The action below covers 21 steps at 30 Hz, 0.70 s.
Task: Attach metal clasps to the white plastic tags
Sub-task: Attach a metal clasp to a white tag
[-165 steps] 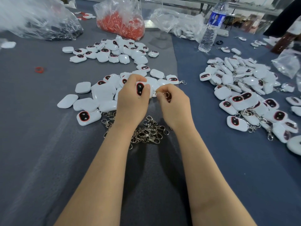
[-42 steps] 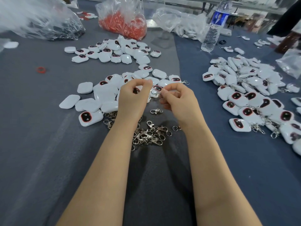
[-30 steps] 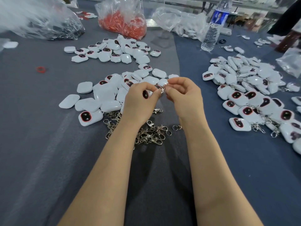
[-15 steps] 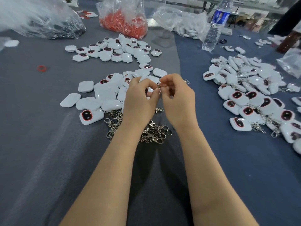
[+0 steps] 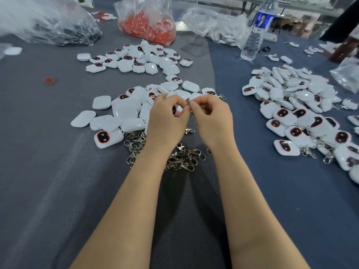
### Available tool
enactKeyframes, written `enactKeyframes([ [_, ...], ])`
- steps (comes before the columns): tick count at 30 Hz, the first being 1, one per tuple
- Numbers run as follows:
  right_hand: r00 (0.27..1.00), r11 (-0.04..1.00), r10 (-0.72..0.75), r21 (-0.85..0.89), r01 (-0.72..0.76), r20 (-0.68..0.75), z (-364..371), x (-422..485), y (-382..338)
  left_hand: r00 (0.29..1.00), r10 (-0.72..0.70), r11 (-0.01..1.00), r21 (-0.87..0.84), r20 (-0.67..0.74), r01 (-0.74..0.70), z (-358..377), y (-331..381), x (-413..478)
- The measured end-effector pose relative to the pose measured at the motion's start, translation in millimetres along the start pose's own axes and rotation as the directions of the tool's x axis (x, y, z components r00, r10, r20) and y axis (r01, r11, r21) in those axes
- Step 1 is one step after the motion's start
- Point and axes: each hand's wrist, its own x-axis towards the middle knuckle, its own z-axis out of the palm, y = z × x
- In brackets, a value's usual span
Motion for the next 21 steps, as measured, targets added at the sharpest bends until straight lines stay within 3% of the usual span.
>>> enactKeyframes([
  [10,0.996,0.992,-0.09,-0.088,0.091,0.017,2.8,-3.2,0.2,0.999,0.03,0.998,0.063,-0.026,-0.028,0.9,0.2,-0.2],
  [21,0.997,0.996,-0.082,-0.042,0.082,0.001,4.5,-5.3,-1.7,1.0,0.004,0.999,0.045,-0.016,-0.003,2.0,0.1,1.1],
])
